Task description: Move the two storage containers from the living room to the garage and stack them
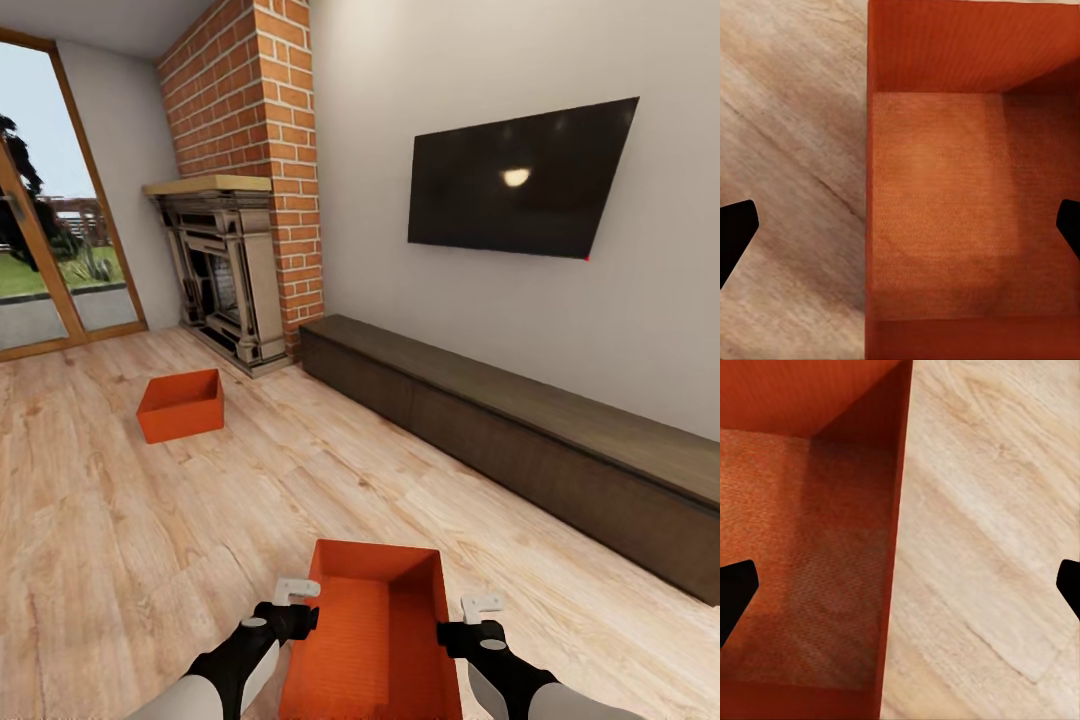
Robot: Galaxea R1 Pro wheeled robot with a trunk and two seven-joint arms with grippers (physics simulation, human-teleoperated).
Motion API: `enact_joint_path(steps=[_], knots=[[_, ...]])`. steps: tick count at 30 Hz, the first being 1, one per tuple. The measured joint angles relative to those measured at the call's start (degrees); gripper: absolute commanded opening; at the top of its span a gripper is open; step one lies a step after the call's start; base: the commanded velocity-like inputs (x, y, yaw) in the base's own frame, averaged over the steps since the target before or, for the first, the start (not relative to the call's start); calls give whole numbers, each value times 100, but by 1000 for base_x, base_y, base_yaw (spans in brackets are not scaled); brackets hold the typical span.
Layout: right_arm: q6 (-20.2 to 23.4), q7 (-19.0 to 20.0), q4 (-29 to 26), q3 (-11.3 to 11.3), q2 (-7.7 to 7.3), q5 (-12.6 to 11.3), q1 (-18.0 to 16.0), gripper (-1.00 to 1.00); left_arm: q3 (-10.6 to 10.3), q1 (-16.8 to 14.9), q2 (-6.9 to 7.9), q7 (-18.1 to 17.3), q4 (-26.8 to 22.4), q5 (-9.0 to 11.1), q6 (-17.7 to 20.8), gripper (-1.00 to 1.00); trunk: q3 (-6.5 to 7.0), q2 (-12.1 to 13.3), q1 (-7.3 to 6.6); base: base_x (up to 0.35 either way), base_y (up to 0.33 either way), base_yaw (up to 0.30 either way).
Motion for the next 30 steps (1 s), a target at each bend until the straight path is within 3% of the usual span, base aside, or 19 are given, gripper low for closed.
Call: enact_joint_path(steps=[30], knots=[[-2, 0, 0, 5, 0, 4, 0, 100, 0, -1, 9, 0, -4, 1, -8, 100, -792, -1165, 638, 0, 0, 0]])
